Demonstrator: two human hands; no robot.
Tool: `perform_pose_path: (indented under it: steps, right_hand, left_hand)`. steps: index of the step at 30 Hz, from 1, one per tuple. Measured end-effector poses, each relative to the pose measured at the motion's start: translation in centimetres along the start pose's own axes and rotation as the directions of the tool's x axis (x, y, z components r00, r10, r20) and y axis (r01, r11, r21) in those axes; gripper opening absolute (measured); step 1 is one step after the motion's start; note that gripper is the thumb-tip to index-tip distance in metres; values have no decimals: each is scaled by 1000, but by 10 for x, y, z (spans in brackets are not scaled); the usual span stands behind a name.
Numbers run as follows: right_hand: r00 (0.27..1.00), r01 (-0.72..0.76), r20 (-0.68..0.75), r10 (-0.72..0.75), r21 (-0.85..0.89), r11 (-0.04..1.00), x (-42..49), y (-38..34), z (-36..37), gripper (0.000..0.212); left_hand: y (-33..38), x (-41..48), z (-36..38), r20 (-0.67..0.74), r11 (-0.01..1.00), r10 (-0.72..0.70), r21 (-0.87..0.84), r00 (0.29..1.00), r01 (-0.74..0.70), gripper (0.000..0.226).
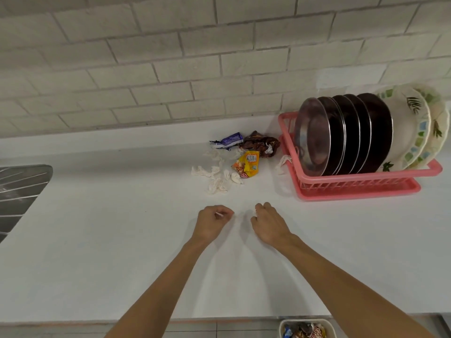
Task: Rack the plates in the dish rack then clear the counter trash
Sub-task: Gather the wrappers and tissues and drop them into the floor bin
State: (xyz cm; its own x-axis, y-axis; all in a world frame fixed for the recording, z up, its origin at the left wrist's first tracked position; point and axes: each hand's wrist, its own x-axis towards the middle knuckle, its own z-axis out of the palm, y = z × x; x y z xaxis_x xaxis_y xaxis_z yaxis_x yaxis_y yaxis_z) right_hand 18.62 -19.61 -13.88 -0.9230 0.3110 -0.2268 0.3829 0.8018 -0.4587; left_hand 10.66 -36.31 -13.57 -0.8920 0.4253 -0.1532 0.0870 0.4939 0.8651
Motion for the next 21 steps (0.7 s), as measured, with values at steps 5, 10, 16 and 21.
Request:
perform_pose_path:
  steps: [5,10,16,21]
  right_hand:
    - [993,5,-111,-24,-168,986,7,9,18,40]
    - [917,102,-384,-108,-37,994,3,27,34,15]
    - [912,126,-385,-141,-63,990,12,28,36,17]
    - [908,135,-394,-140,-41,990,8,35,39,20]
  left_hand:
    - [4,50,-27,-112,967,113,240,987,-83,27]
    - [-7,88,-37,44,816,130,562,990,-133,53]
    - [-22,89,-26,3,823,185,547,983,-156,25]
    - [-27,73,-15,-109,935,176,328,978,-131,23]
